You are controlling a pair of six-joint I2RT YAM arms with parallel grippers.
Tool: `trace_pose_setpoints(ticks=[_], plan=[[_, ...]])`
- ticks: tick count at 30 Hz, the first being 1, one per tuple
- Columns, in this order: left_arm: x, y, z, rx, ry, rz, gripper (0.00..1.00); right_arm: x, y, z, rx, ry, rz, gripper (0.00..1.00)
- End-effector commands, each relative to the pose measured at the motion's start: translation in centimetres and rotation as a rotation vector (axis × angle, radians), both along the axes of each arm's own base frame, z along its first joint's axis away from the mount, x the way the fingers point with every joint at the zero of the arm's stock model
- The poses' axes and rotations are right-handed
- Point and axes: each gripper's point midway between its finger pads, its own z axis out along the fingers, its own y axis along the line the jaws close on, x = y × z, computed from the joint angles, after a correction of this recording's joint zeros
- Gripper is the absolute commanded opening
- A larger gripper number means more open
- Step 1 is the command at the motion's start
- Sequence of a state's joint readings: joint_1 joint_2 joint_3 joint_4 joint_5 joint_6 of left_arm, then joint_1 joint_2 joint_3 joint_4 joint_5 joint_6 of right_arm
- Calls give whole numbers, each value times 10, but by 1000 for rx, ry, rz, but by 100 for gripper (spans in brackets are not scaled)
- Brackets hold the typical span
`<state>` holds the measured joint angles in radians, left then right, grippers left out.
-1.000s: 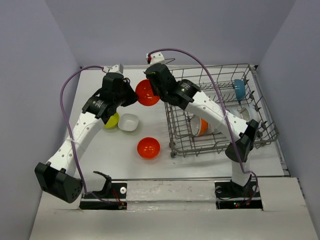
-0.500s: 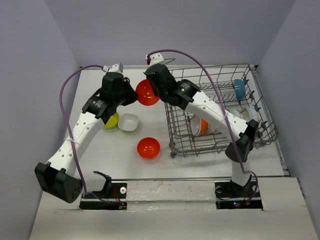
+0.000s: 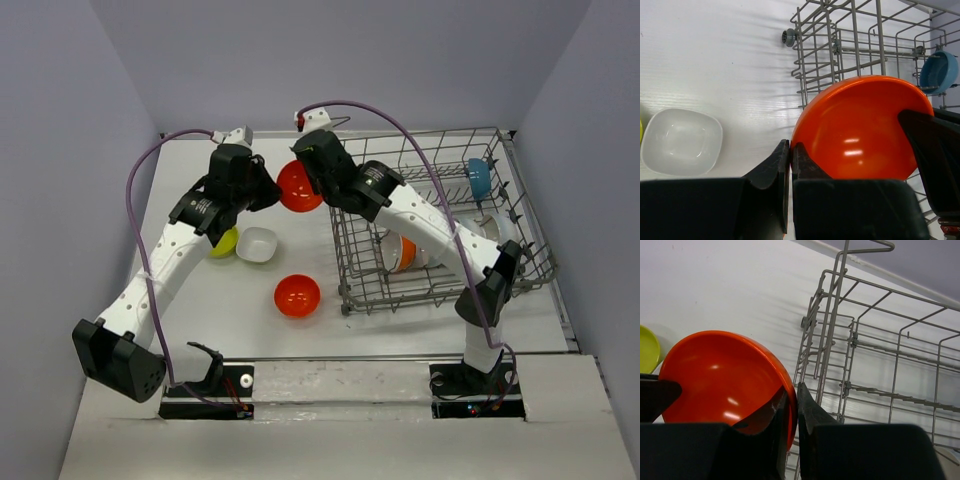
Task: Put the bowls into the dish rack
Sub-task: Pass from the left arm to the right
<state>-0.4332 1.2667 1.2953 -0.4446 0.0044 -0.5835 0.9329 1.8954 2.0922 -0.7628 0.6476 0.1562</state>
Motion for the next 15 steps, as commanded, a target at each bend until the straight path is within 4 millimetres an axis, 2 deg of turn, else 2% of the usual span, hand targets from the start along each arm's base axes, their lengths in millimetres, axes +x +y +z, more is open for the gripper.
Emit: trace_pose_setpoints(ticks=[1, 5, 7, 11, 15], plan=[[0, -17, 33, -79, -77, -44, 20, -9, 0, 53, 146, -104, -7, 1], [-2, -19, 39, -87, -88, -49, 39, -11, -4, 57, 150, -113, -6, 1], [-5, -20, 44, -93, -99, -54, 45, -12, -6, 59, 150, -119, -7, 1], [-7, -19, 52, -97, -114, -48, 52, -12, -12, 63, 140, -136, -18, 1], [-13, -17, 71, -116, -153, -50, 58, -11, -23, 70, 118, -168, -50, 1]])
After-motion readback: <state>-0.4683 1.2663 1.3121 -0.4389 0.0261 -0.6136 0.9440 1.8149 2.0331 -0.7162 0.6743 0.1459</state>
